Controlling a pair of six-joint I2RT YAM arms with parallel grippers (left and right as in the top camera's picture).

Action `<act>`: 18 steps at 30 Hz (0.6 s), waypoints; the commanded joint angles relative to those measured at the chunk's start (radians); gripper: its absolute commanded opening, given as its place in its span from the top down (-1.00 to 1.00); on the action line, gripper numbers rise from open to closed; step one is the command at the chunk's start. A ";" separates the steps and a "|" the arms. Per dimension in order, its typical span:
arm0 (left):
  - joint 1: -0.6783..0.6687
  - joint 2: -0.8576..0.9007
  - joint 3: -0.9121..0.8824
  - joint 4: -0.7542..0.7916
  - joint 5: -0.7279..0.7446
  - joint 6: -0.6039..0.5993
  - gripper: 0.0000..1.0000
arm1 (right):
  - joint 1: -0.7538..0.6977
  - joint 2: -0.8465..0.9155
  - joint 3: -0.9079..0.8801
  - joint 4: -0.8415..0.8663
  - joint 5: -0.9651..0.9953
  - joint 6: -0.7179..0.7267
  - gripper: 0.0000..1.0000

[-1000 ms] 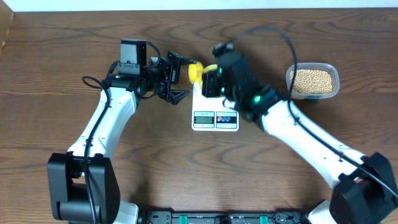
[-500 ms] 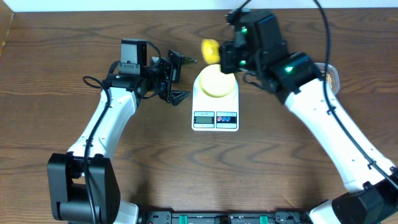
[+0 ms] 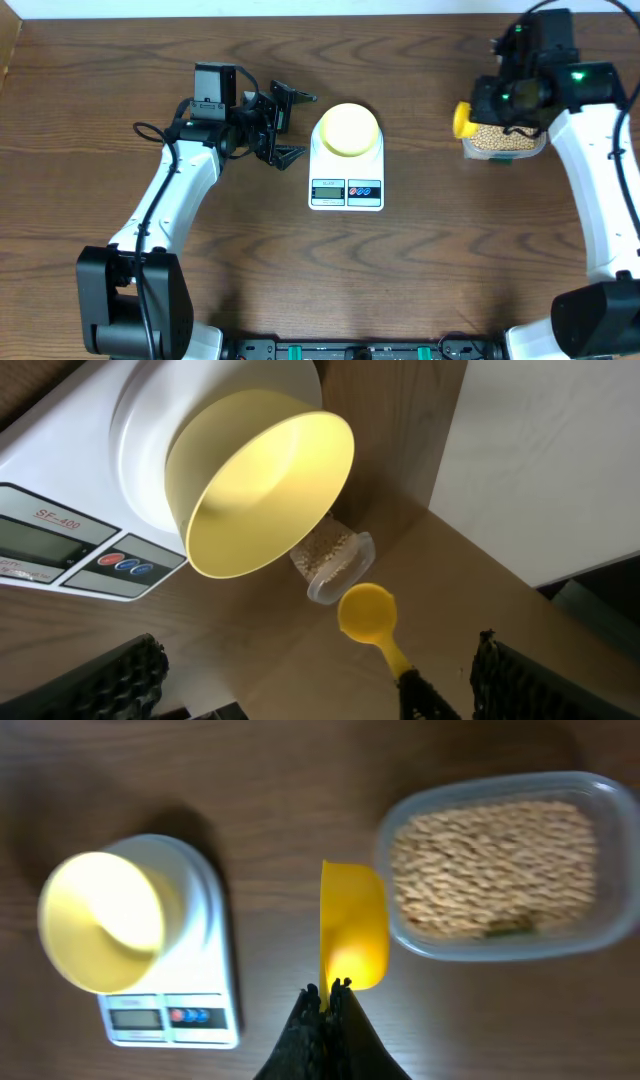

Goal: Scoop item into bowl and weigh 50g on scale
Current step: 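Lower the scoop into the chickpeas with the right gripper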

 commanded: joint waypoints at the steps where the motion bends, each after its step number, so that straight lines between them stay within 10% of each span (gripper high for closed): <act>1: 0.002 -0.009 -0.001 0.000 -0.002 0.009 -0.96 | -0.034 -0.005 0.017 -0.021 0.006 -0.101 0.98; 18: 0.002 -0.009 -0.001 0.000 -0.002 0.009 -0.96 | -0.122 0.079 0.017 -0.065 0.230 -0.201 0.98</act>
